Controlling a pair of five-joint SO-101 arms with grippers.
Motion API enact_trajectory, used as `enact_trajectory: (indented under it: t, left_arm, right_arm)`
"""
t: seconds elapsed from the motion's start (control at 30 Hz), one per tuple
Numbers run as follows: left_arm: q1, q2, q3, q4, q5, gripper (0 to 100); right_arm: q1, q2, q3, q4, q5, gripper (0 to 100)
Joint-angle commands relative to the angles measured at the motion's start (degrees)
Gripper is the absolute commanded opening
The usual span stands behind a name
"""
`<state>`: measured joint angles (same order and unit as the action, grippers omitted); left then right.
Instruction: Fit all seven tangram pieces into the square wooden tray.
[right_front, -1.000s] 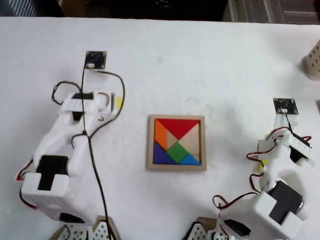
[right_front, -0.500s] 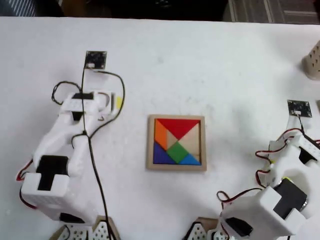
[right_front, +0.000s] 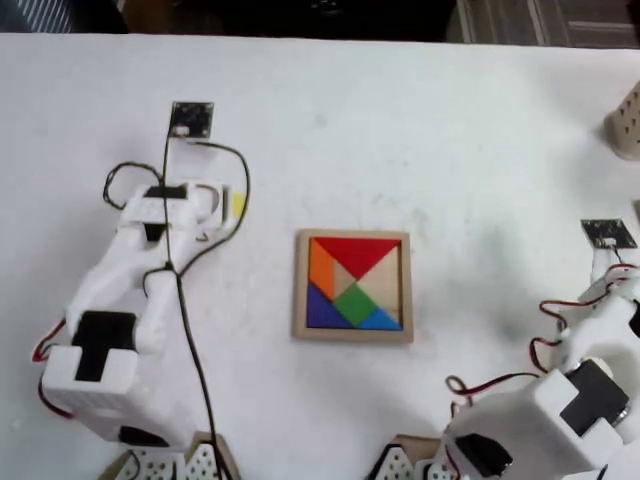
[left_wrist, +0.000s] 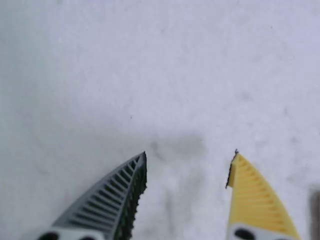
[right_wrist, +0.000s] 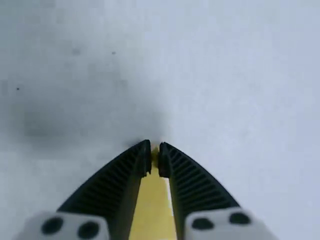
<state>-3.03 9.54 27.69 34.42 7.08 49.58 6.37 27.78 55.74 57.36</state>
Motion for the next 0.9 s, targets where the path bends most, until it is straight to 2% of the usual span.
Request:
enact_trajectory:
  t: [0.0, 0.37, 0.6, 0.73, 0.8, 0.87]
  left_arm:
    - [-0.9, -0.3, -2.5, 0.4, 0.4, 28]
    - [-0.9, -0.3, -2.5, 0.4, 0.4, 29]
    - [-0.9, -0.3, -2.5, 0.4, 0.4, 29]
    - [-0.9, -0.3, -2.5, 0.4, 0.4, 29]
    - [-0.9, -0.3, -2.5, 0.4, 0.4, 29]
    - [-0.9, -0.3, -2.5, 0.4, 0.4, 29]
  right_arm:
    - [1.4, -0.8, -5.6, 5.4, 11.4, 1.7]
    - [4.5, -1.1, -7.7, 12.2, 24.2, 1.7]
    - [5.4, -1.4, -10.4, 12.9, 25.4, 2.1]
    - [9.5, -1.8, -12.8, 15.0, 34.8, 12.7]
    - [12.3, -2.6, -12.1, 17.4, 43.7, 16.0]
    - [15.4, -3.3, -10.0, 21.0, 54.4, 13.2]
